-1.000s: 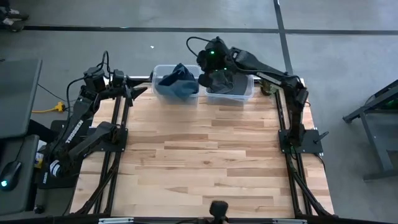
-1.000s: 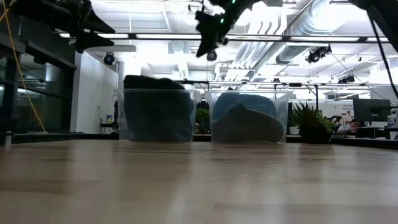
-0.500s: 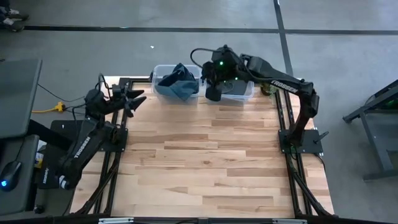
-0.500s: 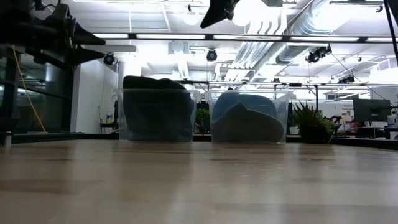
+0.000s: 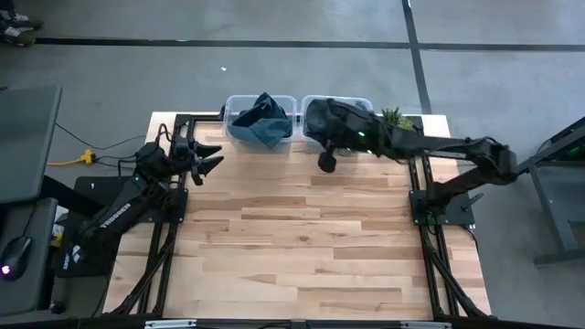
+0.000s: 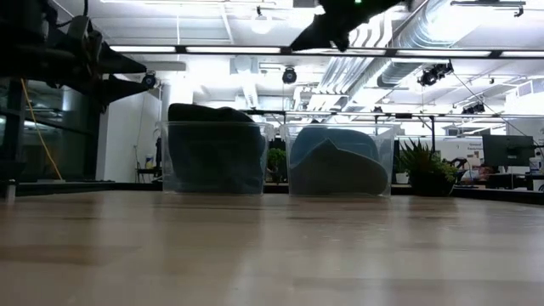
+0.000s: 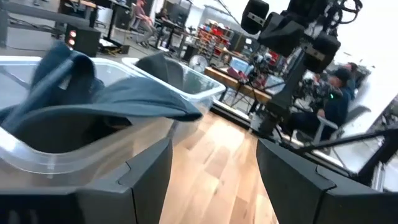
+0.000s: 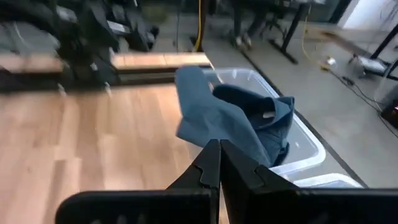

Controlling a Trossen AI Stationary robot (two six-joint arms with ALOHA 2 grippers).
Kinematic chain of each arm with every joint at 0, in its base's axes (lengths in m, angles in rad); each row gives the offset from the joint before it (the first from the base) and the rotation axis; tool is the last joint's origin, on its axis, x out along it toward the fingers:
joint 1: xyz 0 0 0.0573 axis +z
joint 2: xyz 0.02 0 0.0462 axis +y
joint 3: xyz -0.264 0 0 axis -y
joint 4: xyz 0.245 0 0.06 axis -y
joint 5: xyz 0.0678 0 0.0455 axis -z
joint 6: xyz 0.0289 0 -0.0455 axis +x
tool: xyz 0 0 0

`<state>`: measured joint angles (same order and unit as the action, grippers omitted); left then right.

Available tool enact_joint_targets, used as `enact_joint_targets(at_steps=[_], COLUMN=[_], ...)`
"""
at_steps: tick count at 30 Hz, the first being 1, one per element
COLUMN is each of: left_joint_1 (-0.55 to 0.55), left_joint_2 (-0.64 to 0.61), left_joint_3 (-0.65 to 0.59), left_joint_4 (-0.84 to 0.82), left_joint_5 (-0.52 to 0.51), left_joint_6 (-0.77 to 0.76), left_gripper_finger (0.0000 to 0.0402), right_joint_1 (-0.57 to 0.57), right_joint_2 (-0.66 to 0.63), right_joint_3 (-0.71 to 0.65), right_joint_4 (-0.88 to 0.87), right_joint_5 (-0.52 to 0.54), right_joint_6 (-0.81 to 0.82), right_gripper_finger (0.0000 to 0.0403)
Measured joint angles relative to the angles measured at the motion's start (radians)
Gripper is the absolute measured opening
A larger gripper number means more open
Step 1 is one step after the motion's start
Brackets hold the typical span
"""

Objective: Pick and place caps into container
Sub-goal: Return to Home Position

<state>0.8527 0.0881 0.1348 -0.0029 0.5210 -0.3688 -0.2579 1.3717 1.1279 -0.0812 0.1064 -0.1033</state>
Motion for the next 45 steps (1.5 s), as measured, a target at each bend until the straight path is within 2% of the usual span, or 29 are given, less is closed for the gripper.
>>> enact_joint_targets(at_steps=[12, 16, 21, 23, 29, 35, 45], left_joint_1=[-0.354, -0.441, -0.526, -0.552, -0.601, -0.611, -0.611], left_joint_2=[0.001, 0.001, 0.004, -0.001, -0.001, 0.0, 0.001], left_joint_3=[0.0, -0.007, -0.118, -0.112, -0.113, -0.114, -0.115], left_joint_4=[-0.056, -0.043, 0.104, 0.104, 0.117, 0.098, 0.074], left_joint_5=[-0.337, -0.385, -0.472, -0.526, -0.581, -0.639, -0.639], left_joint_6=[0.105, 0.128, 0.125, 0.134, 0.164, 0.193, 0.2], left_gripper_finger=[0.0232, 0.0232, 0.0232, 0.0232, 0.0232, 0.0232, 0.0232], right_joint_1=[0.107, 0.122, 0.137, 0.145, 0.178, 0.213, 0.234], right_joint_2=[-0.36, -0.431, -0.457, -0.458, -0.456, -0.456, -0.464], right_joint_3=[-0.532, -0.674, -0.762, -0.765, -0.777, -0.917, -1.118], right_joint_4=[0.426, 0.561, 0.658, 0.651, 0.646, 0.891, 1.107], right_joint_5=[0.08, 0.096, 0.095, 0.094, 0.091, 0.152, 0.214], right_joint_6=[0.131, 0.163, 0.172, 0.159, 0.091, 0.08, 0.15], right_gripper_finger=[0.0, 0.0, 0.0, 0.0, 0.0, 0.0, 0.0])
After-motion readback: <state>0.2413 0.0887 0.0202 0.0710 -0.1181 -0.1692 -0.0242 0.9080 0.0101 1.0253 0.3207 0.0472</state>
